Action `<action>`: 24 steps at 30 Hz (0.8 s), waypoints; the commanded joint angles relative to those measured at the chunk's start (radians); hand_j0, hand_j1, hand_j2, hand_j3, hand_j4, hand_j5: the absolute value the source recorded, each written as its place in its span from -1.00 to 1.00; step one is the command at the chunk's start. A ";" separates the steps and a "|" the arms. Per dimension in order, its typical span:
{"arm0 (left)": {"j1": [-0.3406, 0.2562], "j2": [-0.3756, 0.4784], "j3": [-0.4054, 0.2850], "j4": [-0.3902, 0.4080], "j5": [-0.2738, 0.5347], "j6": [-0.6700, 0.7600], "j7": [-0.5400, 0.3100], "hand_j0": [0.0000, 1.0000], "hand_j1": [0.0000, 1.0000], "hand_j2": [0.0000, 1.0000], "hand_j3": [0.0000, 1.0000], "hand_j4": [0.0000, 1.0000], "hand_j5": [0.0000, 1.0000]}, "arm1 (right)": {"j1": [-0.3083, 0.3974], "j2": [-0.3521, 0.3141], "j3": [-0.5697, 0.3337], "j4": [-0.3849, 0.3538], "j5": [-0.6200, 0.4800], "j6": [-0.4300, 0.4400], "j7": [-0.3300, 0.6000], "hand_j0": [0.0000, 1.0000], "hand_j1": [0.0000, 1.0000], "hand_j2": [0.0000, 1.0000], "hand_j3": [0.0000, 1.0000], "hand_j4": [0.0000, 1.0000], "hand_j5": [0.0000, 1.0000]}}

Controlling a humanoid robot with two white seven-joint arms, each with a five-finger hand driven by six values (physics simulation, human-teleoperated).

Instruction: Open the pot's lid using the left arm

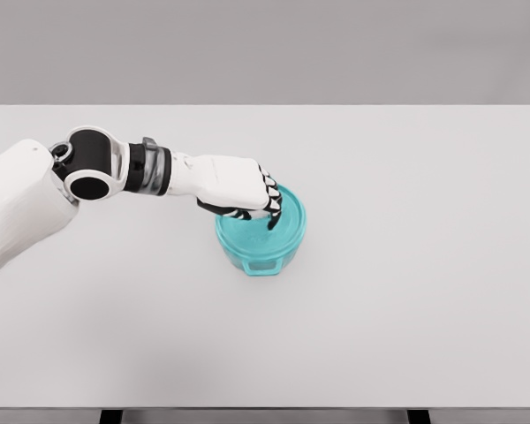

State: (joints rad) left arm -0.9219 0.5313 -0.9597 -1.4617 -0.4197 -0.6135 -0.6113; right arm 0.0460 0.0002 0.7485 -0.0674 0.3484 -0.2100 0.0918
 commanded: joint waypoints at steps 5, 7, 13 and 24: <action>-0.008 0.033 0.009 -0.002 0.009 0.003 0.000 -0.18 -0.18 -0.18 -0.18 -0.18 -0.18 | 0.000 0.000 0.000 0.000 0.000 0.000 0.000 1.00 1.00 1.00 1.00 1.00 1.00; -0.009 0.075 0.024 -0.002 0.012 0.003 0.000 -0.18 -0.18 -0.18 -0.18 -0.18 -0.18 | 0.000 0.000 0.000 0.000 0.000 0.000 0.000 1.00 1.00 1.00 1.00 1.00 1.00; -0.006 0.280 0.116 -0.026 0.012 0.003 0.000 -0.18 -0.18 -0.18 -0.18 -0.18 -0.18 | 0.000 0.000 0.000 0.000 0.000 0.000 0.000 1.00 1.00 1.00 1.00 1.00 1.00; 0.032 0.358 0.121 -0.009 0.007 0.003 0.000 -0.13 -0.13 -0.13 -0.13 -0.13 -0.13 | 0.000 0.000 0.000 0.000 0.000 0.000 0.000 1.00 1.00 1.00 1.00 1.00 1.00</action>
State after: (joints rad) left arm -0.8897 0.8759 -0.8411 -1.4753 -0.4164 -0.6137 -0.6115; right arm 0.0460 0.0002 0.7485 -0.0674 0.3484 -0.2100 0.0918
